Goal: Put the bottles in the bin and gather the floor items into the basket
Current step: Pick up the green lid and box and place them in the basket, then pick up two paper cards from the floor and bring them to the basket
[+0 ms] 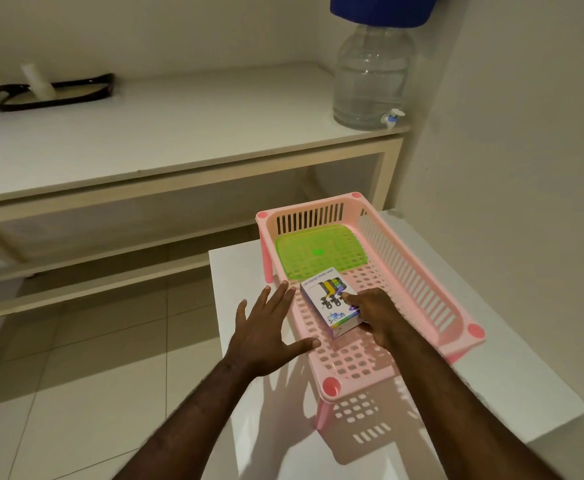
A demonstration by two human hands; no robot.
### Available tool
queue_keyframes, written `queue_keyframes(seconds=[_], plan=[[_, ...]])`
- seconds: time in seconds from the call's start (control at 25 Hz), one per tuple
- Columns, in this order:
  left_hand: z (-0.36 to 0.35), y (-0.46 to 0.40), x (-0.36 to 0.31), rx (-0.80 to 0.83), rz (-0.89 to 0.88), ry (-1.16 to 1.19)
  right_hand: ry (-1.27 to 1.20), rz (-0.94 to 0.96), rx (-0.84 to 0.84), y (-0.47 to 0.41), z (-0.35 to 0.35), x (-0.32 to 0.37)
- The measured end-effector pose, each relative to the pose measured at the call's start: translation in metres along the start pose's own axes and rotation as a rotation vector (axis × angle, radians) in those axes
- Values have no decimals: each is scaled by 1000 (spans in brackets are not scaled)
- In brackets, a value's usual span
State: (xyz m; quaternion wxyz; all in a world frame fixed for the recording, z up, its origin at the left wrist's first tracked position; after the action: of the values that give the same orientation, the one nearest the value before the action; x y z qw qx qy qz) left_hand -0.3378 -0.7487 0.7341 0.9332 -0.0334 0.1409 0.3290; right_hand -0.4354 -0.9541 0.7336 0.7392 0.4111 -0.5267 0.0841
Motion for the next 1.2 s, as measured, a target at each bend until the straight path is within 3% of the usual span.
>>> queue_keyframes(seconds=[0.28,0.36,0.68,0.92,1.04,1.2], plan=[[-3,1,3,51,-16,0,331,85,13,2,-20,-12],[-4,1,2,57,-18,0,457,138,-53,0,-22,-15],[-5,6,6,20,-28,-44,541,175,-177,4,-27,-18],[8,61,61,-72,98,-7,381,659,-327,54,-58,37],[23,120,111,-136,195,-19,371,887,-256,94,-113,54],[46,216,185,-213,371,-74,406,977,63,146,-208,24]])
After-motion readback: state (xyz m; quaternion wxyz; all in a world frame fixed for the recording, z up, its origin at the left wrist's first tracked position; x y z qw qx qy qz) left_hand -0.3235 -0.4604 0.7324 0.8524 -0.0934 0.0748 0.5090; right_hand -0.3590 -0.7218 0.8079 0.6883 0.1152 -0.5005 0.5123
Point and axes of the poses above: each hand's wrist, its own y-axis away from the middle knuckle, its own z-axis out of the back of the hand, x = y × z, the point moved 3 cm from there along -y, towards the middle knuckle, and after that the axes turned 3 degrees about -y, right-handed, at the moved point
